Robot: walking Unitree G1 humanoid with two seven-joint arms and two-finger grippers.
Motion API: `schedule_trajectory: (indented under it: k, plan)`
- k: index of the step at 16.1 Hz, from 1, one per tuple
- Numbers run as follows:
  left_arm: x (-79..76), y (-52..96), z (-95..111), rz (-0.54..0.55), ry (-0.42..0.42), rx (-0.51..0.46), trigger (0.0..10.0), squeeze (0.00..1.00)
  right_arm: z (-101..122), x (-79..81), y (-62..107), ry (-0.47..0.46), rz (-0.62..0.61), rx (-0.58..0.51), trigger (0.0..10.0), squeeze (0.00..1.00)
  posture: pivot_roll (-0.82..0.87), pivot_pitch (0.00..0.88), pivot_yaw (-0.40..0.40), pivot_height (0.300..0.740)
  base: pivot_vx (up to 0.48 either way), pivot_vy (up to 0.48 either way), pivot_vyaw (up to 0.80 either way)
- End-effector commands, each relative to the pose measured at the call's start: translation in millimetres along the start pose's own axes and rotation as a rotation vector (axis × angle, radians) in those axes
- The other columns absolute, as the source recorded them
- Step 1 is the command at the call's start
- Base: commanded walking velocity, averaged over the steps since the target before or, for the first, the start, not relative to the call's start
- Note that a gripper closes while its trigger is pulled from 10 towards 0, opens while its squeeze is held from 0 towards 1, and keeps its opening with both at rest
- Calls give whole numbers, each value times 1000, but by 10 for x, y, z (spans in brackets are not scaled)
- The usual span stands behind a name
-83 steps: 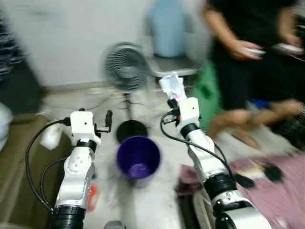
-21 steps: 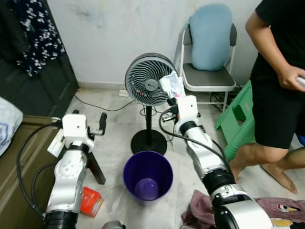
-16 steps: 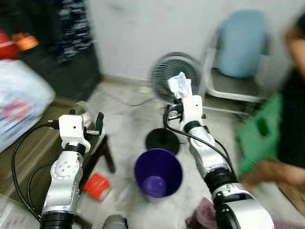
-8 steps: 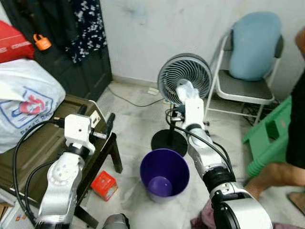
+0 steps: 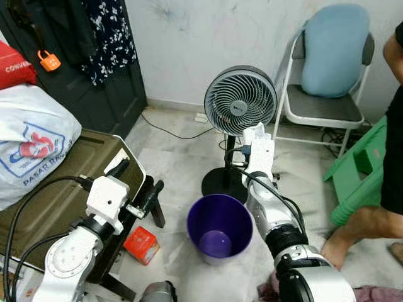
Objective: Clean up the room
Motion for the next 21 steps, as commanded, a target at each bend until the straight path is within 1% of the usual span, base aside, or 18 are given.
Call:
schedule_trajectory:
  k: [1, 4, 7, 9, 11, 12, 14, 16, 18, 19, 20, 21]
  plan:
    - [22, 63, 55, -18, -21, 11, 10000, 0, -53, 1, 5, -25, -19, 30, 10000, 0, 211, 87, 114, 740, 0, 0, 0]
    - [42, 167, 94, -17, -27, 37, 10000, 0, -90, 9, 7, -44, -37, 47, 10000, 0, 238, 118, 149, 740, 0, 0, 0]
    - [28, 385, 131, -33, -39, 98, 10000, 0, -119, -37, -11, -60, -83, 80, 10000, 0, 286, 164, 210, 740, 0, 0, 0]
    - [44, 437, 161, -36, -47, 109, 10000, 0, -116, -33, -11, -69, -96, 83, 10000, 0, 314, 183, 236, 740, 0, 0, 0]
    - [55, 451, 183, -38, -51, 115, 10000, 0, -117, -28, -22, -75, -99, 91, 10000, 0, 323, 185, 241, 740, 0, 0, 0]
    - [80, 465, 214, -37, -58, 123, 10000, 0, -115, 21, -35, -80, -99, 101, 10000, 0, 340, 192, 255, 740, 0, 0, 0]
    - [80, 428, 239, -39, -59, 122, 10000, 0, -88, 100, -53, -83, -83, 110, 10000, 0, 342, 193, 265, 740, 0, 0, 0]
    - [56, 395, 265, -40, -55, 116, 10000, 0, -52, 136, -66, -108, -72, 104, 10000, 0, 345, 191, 266, 740, 0, 0, 0]
    - [39, 408, 263, -48, -56, 119, 10000, 0, -95, 207, -59, -142, -28, 132, 10000, 0, 352, 189, 269, 740, 0, 0, 0]
    - [35, 418, 263, -55, -56, 126, 10000, 0, -109, 225, -56, -139, -22, 140, 10000, 0, 353, 189, 269, 740, 0, 0, 0]
    - [32, 424, 252, -61, -57, 133, 10000, 0, -160, 283, -39, -172, -2, 173, 10000, 0, 351, 188, 266, 740, 0, 0, 0]
    - [32, 419, 253, -62, -56, 132, 10000, 0, -179, 309, -29, -174, -1, 184, 10000, 0, 351, 188, 266, 740, 0, 0, 0]
Point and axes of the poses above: a point about 5 cm out from each wrist's last joint towards the gripper, its own y axis pointing back from the gripper into the wrist, its own z axis along the axis of the wrist's last joint, x = y × z, the point moved 5 cm from there along -y, pointing out of the wrist towards the gripper, and after that the axes turned 2 degrees about -y, right-handed, at the moved point
